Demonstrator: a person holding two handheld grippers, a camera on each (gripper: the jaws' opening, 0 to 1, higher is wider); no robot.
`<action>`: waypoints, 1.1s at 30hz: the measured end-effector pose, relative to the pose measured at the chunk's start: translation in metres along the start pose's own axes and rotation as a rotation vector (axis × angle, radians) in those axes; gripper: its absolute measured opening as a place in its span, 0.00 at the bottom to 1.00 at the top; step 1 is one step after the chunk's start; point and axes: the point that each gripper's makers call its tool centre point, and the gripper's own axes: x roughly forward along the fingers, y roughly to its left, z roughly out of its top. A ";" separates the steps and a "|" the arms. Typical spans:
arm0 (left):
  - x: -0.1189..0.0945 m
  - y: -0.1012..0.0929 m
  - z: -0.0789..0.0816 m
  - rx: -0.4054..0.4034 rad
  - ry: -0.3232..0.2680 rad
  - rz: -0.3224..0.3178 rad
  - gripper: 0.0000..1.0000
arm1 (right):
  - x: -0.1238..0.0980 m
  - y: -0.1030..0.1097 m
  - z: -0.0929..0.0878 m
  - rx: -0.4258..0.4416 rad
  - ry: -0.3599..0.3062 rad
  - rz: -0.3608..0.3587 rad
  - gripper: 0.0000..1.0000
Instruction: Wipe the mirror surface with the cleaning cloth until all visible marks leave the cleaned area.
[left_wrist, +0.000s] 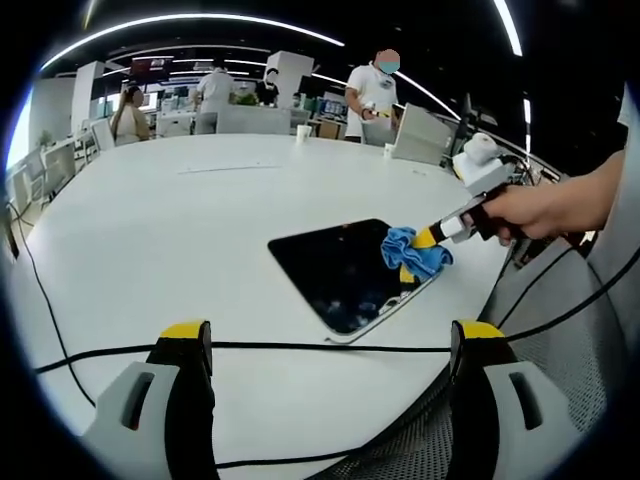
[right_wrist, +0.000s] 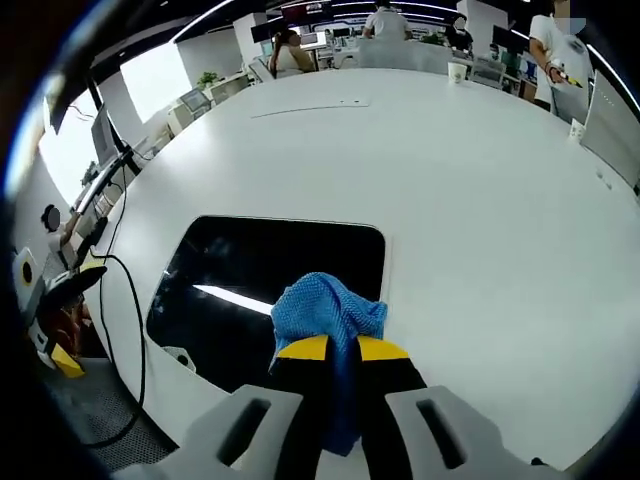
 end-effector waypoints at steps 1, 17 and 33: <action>0.000 0.000 0.000 -0.001 0.000 0.000 0.99 | 0.001 0.000 0.001 -0.001 0.000 0.000 0.03; 0.000 0.001 0.000 -0.006 -0.004 0.002 0.99 | 0.014 -0.006 0.022 -0.018 -0.010 -0.015 0.03; 0.000 0.000 0.000 -0.009 -0.002 0.000 0.99 | 0.031 -0.013 0.047 -0.024 -0.019 -0.029 0.03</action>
